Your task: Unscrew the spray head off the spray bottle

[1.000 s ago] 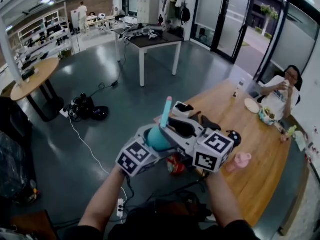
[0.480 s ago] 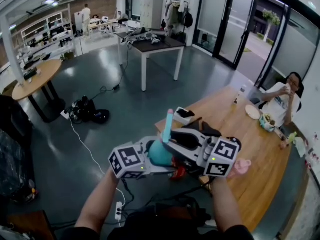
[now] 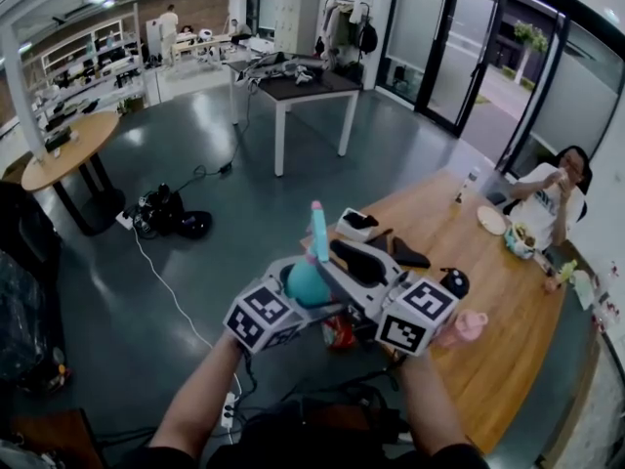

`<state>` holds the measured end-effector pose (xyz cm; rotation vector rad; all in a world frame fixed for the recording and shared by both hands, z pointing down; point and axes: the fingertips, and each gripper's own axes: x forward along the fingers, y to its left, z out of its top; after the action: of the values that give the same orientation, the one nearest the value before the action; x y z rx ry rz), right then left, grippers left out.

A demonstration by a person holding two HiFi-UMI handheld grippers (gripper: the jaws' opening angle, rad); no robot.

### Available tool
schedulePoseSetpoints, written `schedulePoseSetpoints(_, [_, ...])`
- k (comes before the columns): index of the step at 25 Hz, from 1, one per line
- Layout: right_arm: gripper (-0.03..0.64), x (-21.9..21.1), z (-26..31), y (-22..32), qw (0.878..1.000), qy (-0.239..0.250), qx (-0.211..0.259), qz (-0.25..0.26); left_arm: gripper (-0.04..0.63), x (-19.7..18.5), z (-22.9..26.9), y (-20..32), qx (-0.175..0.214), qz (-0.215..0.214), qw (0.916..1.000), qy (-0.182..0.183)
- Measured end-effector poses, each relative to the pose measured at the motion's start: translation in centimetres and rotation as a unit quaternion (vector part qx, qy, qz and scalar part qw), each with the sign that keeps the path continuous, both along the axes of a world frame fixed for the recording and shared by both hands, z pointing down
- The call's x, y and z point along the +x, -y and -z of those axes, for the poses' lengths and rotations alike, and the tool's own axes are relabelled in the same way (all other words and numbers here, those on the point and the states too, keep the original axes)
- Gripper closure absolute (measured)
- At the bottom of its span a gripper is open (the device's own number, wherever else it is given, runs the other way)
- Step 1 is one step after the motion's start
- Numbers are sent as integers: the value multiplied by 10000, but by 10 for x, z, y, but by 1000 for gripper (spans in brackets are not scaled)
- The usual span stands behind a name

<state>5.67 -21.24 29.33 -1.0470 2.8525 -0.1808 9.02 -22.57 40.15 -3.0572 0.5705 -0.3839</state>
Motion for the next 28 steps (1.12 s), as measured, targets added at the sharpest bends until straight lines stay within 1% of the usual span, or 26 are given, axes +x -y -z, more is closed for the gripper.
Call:
schedulePoseSetpoints(2, [466, 0, -2, 2, 9999, 44, -47, -89, 143, 0, -2, 5, -8, 179, 9998, 20])
schedulePoseSetpoints(8, [466, -2, -9, 11, 9994, -117, -206, -258, 143, 0, -6, 16, -1, 568, 9982, 175])
schedulePoseSetpoints(11, [466, -1, -12, 15, 9985, -196, -304, -422, 143, 3, -6, 16, 55, 645, 9975, 271])
schedulePoseSetpoints(13, [468, 1, -13, 15, 9981, -239, -301, -473, 143, 5, -5, 15, 77, 600, 9977, 291])
schedulePoseSetpoints(15, [479, 2, -12, 14, 9984, -272, -282, -413, 143, 6, -4, 13, 93, 504, 9983, 286])
schedulePoseSetpoints(18, [480, 1, -14, 12, 9994, -195, -240, -121, 143, 6, -5, 8, 76, 257, 9993, 257])
schedulePoseSetpoints(21, [480, -1, -15, 9, 9993, -111, -214, 279, 143, 6, -3, -2, -9, -201, 9996, 194])
schedulePoseSetpoints(24, [480, -2, -17, -1, 9971, -53, -234, 718, 143, 5, -5, -15, -24, -662, 9975, 245])
schedulePoseSetpoints(26, [480, -1, -16, -7, 9954, 8, -207, 932, 143, 4, -6, -22, -15, -882, 9957, 295])
schedulePoseSetpoints(28, [480, 0, -13, -9, 9937, 54, -138, 1112, 143, 5, -2, -26, -16, -1050, 9942, 231])
